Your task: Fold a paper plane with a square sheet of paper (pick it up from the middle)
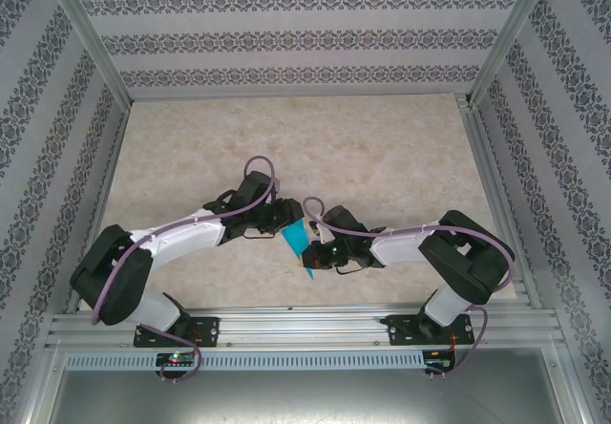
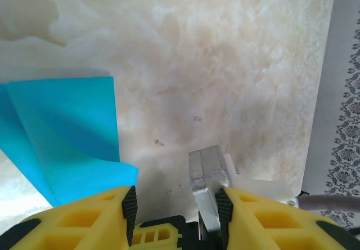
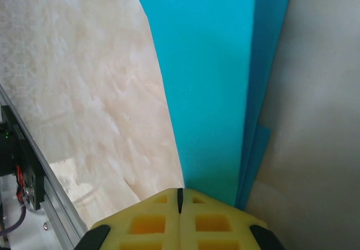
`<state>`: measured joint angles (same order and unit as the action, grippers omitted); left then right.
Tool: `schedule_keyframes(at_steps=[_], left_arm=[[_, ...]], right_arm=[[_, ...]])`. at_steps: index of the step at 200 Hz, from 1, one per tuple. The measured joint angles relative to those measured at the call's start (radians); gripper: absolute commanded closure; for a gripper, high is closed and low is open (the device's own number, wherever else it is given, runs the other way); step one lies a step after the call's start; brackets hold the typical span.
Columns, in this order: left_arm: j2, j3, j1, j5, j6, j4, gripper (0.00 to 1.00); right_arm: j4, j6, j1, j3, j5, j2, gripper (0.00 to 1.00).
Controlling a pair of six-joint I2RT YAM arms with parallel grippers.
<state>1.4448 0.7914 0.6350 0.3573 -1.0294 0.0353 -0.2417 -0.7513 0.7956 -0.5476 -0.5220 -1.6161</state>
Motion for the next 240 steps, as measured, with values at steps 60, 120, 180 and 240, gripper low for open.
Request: schedule_keyframes(at_steps=[60,120,180,240], left_arm=[[-0.096,-0.04,-0.002,-0.079,0.058,0.029,0.57],[0.042,-0.046,-0.002,0.011,0.061,-0.063,0.57],[0.154,-0.047,-0.002,0.061,0.062,-0.151,0.58],[0.224,-0.047,-0.002,0.034,0.081,-0.158,0.59]], right_arm=[[0.041,0.04,-0.015,-0.011,-0.026,0.0,0.96],[0.048,0.042,-0.02,-0.013,-0.027,0.0,0.96],[0.048,0.04,-0.021,-0.015,-0.032,-0.003,0.96],[0.048,0.04,-0.022,-0.018,-0.045,-0.01,0.96]])
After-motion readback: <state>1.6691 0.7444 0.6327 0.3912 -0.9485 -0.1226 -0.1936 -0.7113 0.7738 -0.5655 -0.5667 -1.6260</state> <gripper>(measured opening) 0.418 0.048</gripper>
